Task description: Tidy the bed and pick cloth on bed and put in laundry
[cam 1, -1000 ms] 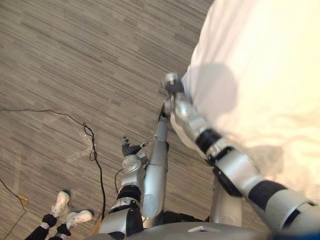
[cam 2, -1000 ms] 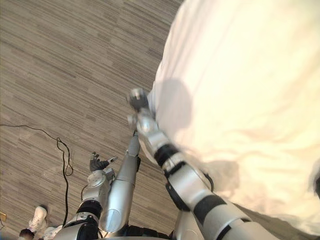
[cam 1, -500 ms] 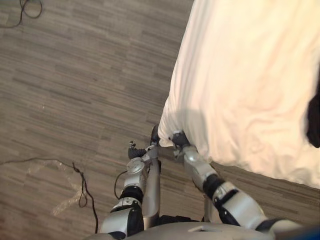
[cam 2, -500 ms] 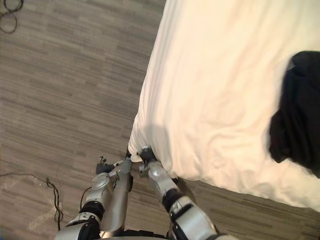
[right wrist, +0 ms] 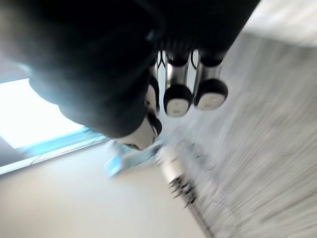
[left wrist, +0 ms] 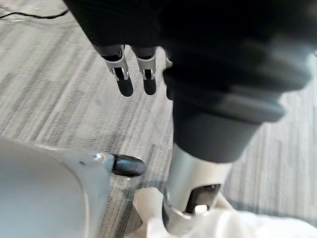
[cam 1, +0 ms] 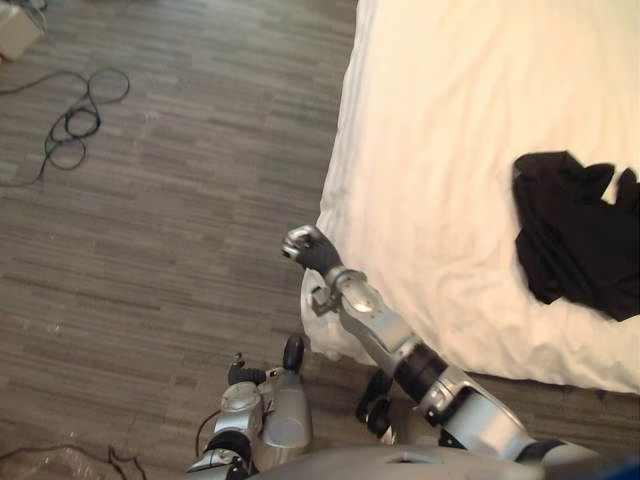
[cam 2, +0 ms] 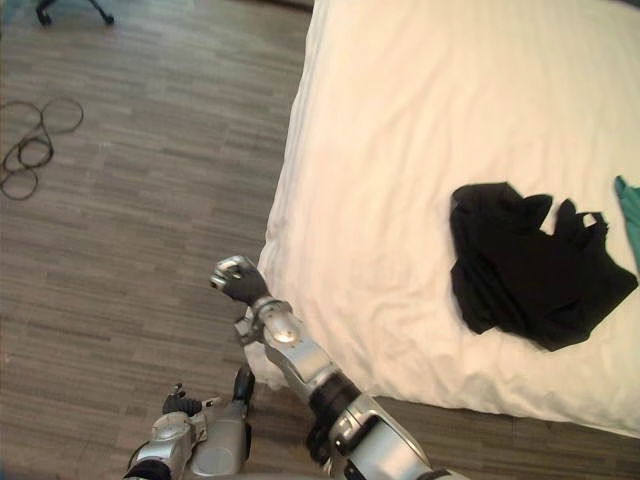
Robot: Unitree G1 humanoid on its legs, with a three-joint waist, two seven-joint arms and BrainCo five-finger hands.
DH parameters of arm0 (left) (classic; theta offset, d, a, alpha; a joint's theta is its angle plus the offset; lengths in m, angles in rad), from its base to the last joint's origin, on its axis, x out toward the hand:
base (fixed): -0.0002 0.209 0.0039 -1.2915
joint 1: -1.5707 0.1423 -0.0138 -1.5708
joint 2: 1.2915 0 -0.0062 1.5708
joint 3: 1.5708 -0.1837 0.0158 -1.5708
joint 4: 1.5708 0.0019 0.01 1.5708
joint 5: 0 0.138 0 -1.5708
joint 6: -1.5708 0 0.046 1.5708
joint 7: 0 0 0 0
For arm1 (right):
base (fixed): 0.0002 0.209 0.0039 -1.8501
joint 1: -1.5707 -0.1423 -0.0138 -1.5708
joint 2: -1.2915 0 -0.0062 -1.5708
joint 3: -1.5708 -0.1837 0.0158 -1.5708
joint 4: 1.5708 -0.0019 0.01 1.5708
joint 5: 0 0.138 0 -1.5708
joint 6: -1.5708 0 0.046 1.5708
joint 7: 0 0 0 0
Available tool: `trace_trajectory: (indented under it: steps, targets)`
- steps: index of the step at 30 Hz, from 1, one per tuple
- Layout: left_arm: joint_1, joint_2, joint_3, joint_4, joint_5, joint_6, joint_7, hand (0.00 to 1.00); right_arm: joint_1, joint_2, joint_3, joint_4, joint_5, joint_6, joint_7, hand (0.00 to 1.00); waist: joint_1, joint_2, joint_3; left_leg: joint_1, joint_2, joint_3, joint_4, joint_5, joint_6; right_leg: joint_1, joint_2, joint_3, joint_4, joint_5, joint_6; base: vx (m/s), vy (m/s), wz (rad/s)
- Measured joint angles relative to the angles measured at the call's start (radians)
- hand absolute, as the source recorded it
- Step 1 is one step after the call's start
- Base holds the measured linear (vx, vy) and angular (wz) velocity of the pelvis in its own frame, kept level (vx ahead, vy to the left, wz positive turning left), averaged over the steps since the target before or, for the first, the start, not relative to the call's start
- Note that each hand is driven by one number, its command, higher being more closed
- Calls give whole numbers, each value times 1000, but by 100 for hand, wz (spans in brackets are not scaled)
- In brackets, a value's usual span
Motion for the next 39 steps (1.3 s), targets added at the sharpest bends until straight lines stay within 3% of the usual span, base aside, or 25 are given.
trace_trajectory:
  steps: [7,11,12,13,14,18,20,24,27,29,33,39]
  targets:
    - [23,17,-1,1,3,2,0,0,-8,-2,-32,-30,138,0,12,100,-12,31,-28,43,13,21,-1,-10,-13,62,38,40,-95,70,-9,-39,2,-22]
    - [33,14,-2,1,4,14,-1,0,20,1,-112,-35,211,-4,24,100,-30,71,-29,76,20,24,-36,-11,-1,82,53,57,-128,89,-3,-85,20,-10]
    - [35,14,-1,1,4,15,-1,0,35,2,-137,-41,242,-6,30,100,-31,77,-28,75,20,29,-37,-14,-4,81,54,65,-134,93,-2,-106,40,-27]
    - [41,11,-2,0,3,17,-2,0,77,3,-202,-50,313,-10,37,100,-34,101,-20,76,21,55,-44,-16,-6,77,55,79,-151,107,-4,-94,37,-30]
    - [44,9,-2,0,4,17,-5,0,87,2,-222,-49,347,-11,37,100,-34,103,-20,80,21,66,-49,-16,-6,74,56,92,-157,109,-6,-81,34,-43]
    - [70,-14,-1,-1,0,12,-31,0,117,-9,-328,-47,508,-60,36,100,-37,143,-4,46,29,155,-53,-20,0,-12,58,185,-160,151,-9,-79,15,-71]
    - [58,-32,-1,-3,-21,3,-41,0,118,-12,-378,-44,562,-82,31,100,-60,177,16,-11,31,194,-53,-4,-2,-98,59,223,-147,174,-13,-64,-5,-53]
    - [43,-72,-1,-53,-86,-31,-61,0,118,-36,-438,-76,614,-106,14,100,-63,228,80,-79,42,223,-48,26,10,-238,58,237,-20,136,-35,-24,-40,-22]
    - [16,-89,0,-102,-128,-55,-70,0,107,-41,-515,-193,632,-146,12,100,-56,232,139,-176,40,229,-49,56,8,-401,36,235,133,65,-47,-30,-65,15]
    - [10,-99,0,-122,-136,-59,-71,0,79,-39,-537,-235,630,-165,16,100,-59,234,168,-215,37,231,-52,65,8,-458,29,238,163,52,-46,-36,-43,5]
    - [-7,-113,8,-152,-216,-77,-76,0,-14,-29,-582,-289,571,-197,30,100,-58,235,193,-319,31,263,-54,75,13,-586,29,271,172,69,-41,-23,-4,-13]
    - [-28,-138,81,-198,-253,-112,-98,0,-19,-18,-671,-381,490,-191,31,100,-62,213,220,-346,29,308,-53,67,25,-586,50,324,67,147,-36,-29,38,-21]
